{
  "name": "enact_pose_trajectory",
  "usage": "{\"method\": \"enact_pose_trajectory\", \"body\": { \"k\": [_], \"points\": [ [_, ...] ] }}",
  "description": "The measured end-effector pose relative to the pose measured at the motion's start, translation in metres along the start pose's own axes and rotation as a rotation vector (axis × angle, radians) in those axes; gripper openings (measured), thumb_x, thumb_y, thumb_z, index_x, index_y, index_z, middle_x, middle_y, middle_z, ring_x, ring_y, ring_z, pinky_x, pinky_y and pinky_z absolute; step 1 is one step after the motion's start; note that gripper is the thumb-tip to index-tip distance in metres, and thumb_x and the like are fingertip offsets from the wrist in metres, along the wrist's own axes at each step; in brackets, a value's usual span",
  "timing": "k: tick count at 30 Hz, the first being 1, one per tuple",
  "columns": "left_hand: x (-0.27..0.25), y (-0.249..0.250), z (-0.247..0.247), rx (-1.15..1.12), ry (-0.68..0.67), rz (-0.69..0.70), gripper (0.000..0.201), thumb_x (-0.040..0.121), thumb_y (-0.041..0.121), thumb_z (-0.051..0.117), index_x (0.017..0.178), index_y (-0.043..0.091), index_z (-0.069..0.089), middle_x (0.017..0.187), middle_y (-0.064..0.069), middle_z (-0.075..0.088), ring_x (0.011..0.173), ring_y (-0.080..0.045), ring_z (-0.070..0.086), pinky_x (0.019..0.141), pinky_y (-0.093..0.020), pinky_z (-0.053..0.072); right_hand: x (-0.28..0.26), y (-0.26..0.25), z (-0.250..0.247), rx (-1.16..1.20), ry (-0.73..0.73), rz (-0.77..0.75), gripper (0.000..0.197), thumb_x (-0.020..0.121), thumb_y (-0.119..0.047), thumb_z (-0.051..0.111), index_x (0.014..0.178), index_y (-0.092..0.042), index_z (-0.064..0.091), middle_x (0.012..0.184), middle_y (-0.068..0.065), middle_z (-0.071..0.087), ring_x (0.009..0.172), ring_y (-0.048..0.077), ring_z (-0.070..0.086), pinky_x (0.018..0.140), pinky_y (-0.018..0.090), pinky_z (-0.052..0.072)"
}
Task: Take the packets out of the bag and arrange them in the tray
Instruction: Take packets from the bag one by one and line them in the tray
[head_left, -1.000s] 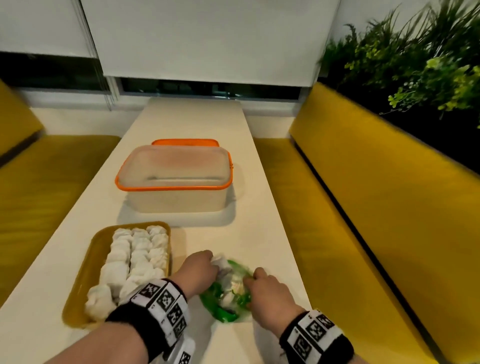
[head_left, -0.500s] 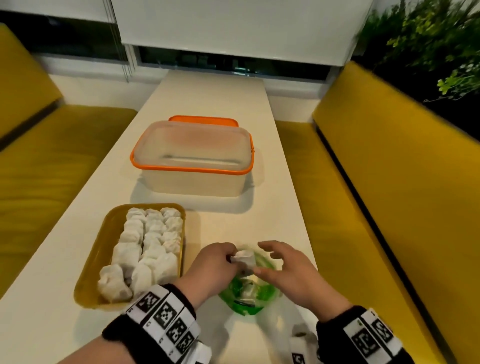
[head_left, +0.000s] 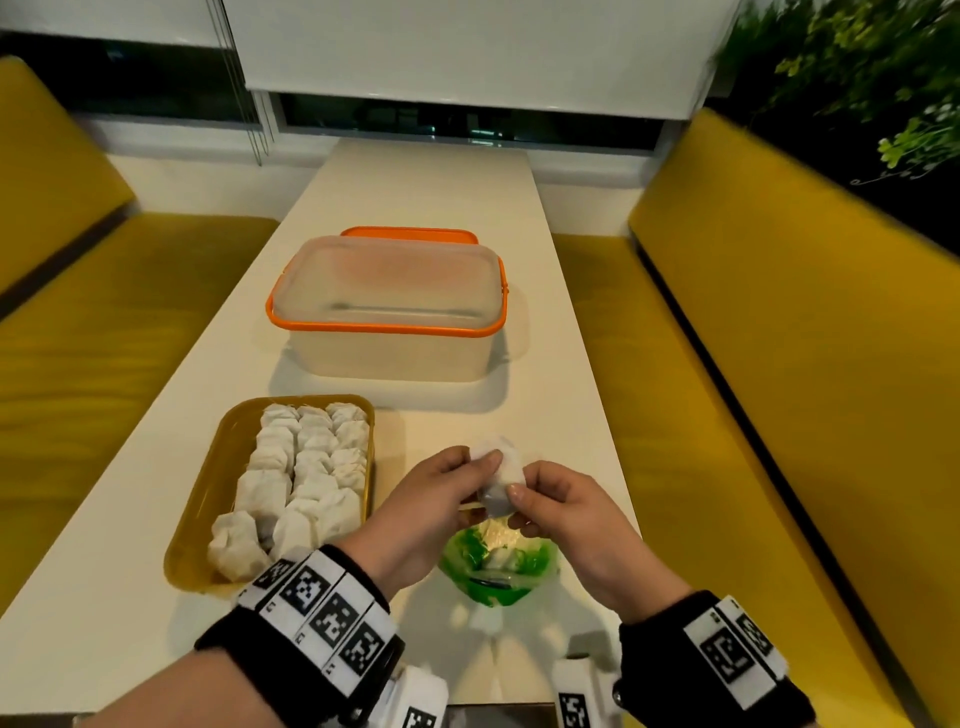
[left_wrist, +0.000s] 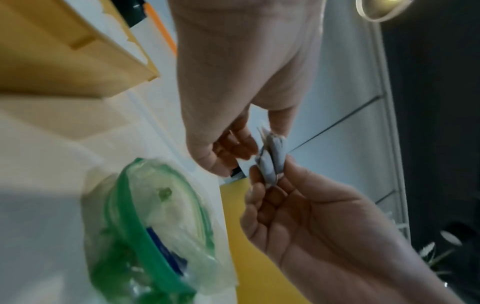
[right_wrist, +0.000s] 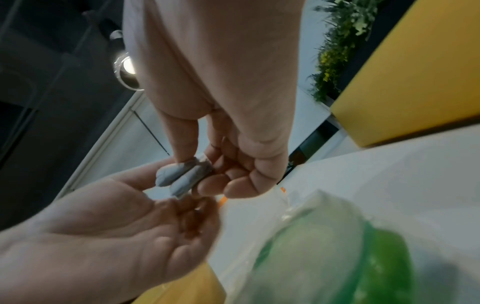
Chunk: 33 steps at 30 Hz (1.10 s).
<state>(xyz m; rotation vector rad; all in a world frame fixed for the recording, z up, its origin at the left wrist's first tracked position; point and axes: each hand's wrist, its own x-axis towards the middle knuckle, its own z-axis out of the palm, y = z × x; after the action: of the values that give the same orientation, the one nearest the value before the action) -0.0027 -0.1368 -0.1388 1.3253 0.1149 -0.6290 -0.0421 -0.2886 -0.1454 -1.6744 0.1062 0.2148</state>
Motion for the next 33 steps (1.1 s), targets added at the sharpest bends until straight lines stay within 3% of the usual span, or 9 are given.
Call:
{"method": "enact_pose_trajectory", "body": {
  "k": [4, 7, 10, 14, 17, 20, 23, 27, 33],
  "points": [
    [-0.005, 0.0, 0.003, -0.222, -0.14, -0.109, 0.034, 0.099, 0.027, 0.04, 0.116, 0.006, 0.061, 0.1, -0.01, 0.068, 0.084, -0.021, 0.062, 0.072, -0.029, 0.049, -0.003, -0.002, 0.013, -0.034, -0.026, -0.016, 0.011, 0.091, -0.01, 0.058, 0.092, -0.001, 0.065, 0.08, 0.007, 0.066, 0.067, 0.013, 0.058, 0.063, 0.022, 0.047],
    [-0.003, 0.0, -0.004, -0.292, -0.003, -0.105, 0.032, 0.101, 0.025, 0.037, 0.106, 0.006, 0.062, 0.092, -0.011, 0.07, 0.084, -0.022, 0.067, 0.075, -0.033, 0.054, 0.006, 0.008, 0.009, -0.472, 0.091, -0.031, 0.008, 0.087, -0.015, 0.063, 0.091, -0.009, 0.067, 0.083, 0.001, 0.068, 0.077, 0.019, 0.063, 0.071, 0.029, 0.049],
    [-0.004, -0.002, -0.011, -0.351, 0.112, -0.11, 0.027, 0.101, 0.021, 0.041, 0.095, 0.005, 0.061, 0.078, -0.011, 0.066, 0.074, -0.023, 0.067, 0.064, -0.031, 0.058, 0.01, 0.019, 0.007, -1.014, 0.007, 0.017, 0.024, 0.087, -0.023, 0.062, 0.11, -0.018, 0.064, 0.105, 0.001, 0.067, 0.099, 0.021, 0.061, 0.075, 0.023, 0.04],
    [-0.007, -0.006, -0.014, -0.317, 0.159, -0.108, 0.011, 0.095, 0.008, 0.05, 0.093, 0.003, 0.06, 0.076, -0.012, 0.065, 0.064, -0.018, 0.066, 0.053, -0.022, 0.057, 0.009, 0.029, 0.02, -1.225, -0.133, 0.021, 0.034, 0.083, -0.028, 0.063, 0.115, -0.021, 0.061, 0.113, 0.003, 0.062, 0.101, 0.025, 0.059, 0.075, 0.026, 0.042],
    [-0.008, -0.009, -0.014, -0.274, 0.155, -0.114, 0.007, 0.092, 0.001, 0.053, 0.093, 0.003, 0.06, 0.075, -0.012, 0.065, 0.065, -0.018, 0.065, 0.056, -0.025, 0.058, 0.011, 0.035, 0.024, -1.282, -0.15, -0.008, 0.025, 0.084, -0.023, 0.06, 0.109, -0.02, 0.065, 0.109, 0.004, 0.062, 0.1, 0.027, 0.059, 0.079, 0.03, 0.047],
    [-0.009, -0.013, -0.016, -0.201, 0.133, -0.136, 0.008, 0.092, 0.001, 0.054, 0.09, 0.005, 0.061, 0.076, -0.01, 0.065, 0.071, -0.02, 0.064, 0.065, -0.036, 0.058, 0.009, 0.034, 0.022, -1.193, -0.152, -0.006, 0.018, 0.085, -0.02, 0.057, 0.1, -0.017, 0.067, 0.101, 0.004, 0.067, 0.093, 0.025, 0.061, 0.073, 0.028, 0.046],
    [-0.009, -0.017, -0.015, -0.114, 0.139, -0.147, 0.011, 0.092, 0.003, 0.054, 0.087, 0.009, 0.062, 0.075, -0.008, 0.066, 0.071, -0.019, 0.064, 0.067, -0.036, 0.049, 0.005, 0.03, 0.014, -0.977, -0.097, 0.019, 0.003, 0.085, -0.02, 0.062, 0.084, -0.02, 0.064, 0.087, 0.001, 0.066, 0.083, 0.02, 0.06, 0.068, 0.026, 0.043],
    [-0.008, -0.02, -0.008, -0.105, 0.169, -0.17, 0.014, 0.093, 0.004, 0.052, 0.084, 0.009, 0.062, 0.072, -0.007, 0.066, 0.071, -0.019, 0.064, 0.065, -0.032, 0.045, 0.005, 0.028, 0.007, -0.727, -0.05, 0.047, 0.029, 0.083, -0.017, 0.068, 0.063, -0.027, 0.05, 0.066, -0.007, 0.054, 0.062, 0.008, 0.048, 0.056, 0.016, 0.036],
    [-0.004, -0.018, -0.006, -0.077, 0.186, -0.185, 0.008, 0.094, 0.016, 0.055, 0.095, 0.011, 0.061, 0.081, -0.006, 0.065, 0.07, -0.018, 0.059, 0.065, -0.036, 0.054, 0.0, 0.018, -0.01, -0.235, 0.055, 0.075, 0.013, 0.083, -0.004, 0.067, 0.075, -0.012, 0.061, 0.073, 0.012, 0.067, 0.069, 0.018, 0.058, 0.069, 0.034, 0.047]
  ]
}}
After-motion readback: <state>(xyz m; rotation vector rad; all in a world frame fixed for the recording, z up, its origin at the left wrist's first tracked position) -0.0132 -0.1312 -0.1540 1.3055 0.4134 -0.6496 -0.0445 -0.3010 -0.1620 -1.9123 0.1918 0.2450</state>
